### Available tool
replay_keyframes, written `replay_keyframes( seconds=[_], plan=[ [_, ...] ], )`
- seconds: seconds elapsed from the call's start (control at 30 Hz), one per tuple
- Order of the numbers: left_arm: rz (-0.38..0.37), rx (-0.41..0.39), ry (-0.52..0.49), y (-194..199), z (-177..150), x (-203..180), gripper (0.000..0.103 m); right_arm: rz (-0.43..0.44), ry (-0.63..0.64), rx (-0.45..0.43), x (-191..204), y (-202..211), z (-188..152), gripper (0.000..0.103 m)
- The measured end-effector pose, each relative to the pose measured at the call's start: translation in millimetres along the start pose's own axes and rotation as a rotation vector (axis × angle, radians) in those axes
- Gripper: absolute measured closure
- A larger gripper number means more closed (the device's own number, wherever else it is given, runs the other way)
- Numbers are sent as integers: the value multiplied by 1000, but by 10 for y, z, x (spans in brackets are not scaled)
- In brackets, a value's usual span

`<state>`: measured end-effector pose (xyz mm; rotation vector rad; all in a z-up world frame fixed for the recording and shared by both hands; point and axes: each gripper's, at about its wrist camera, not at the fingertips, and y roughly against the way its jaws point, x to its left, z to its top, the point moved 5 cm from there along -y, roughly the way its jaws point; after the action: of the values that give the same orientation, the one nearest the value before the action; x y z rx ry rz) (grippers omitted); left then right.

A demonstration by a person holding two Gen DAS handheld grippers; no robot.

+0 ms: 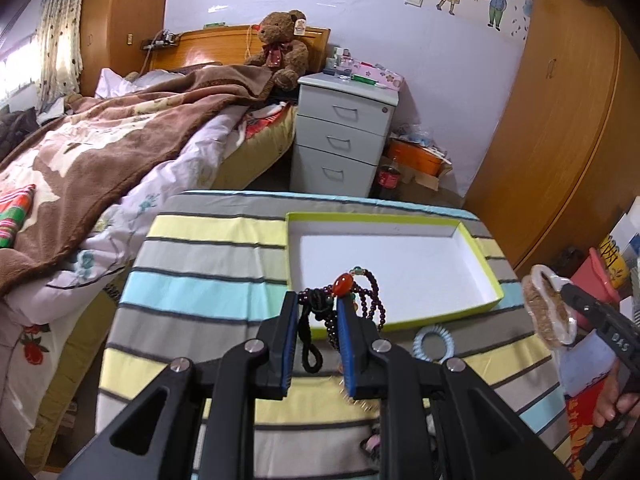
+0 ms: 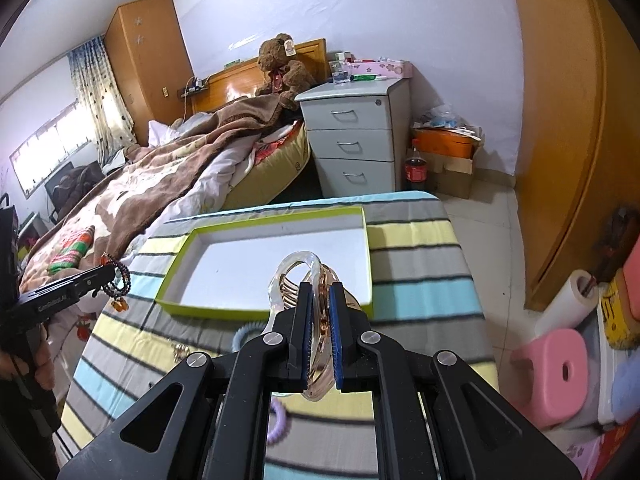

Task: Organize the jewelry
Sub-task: 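Carry both items into the green box and open both grippers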

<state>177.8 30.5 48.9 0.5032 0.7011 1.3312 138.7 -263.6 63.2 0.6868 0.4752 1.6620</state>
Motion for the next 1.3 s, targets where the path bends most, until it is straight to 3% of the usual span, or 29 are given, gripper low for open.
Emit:
replay_keyframes(
  seconds=[0.33, 0.8, 1.3],
  plan=[
    [-37, 32, 16, -529, 306, -161, 83, -15, 39, 39, -19, -621, 356, 95],
    [-31, 135, 27, -1278, 288, -186, 83, -47, 69, 137, -103, -1460, 434, 95],
    [15, 192, 30, -1559, 220, -163, 82, -81, 104, 127, -134, -1632, 423, 95]
  ],
)
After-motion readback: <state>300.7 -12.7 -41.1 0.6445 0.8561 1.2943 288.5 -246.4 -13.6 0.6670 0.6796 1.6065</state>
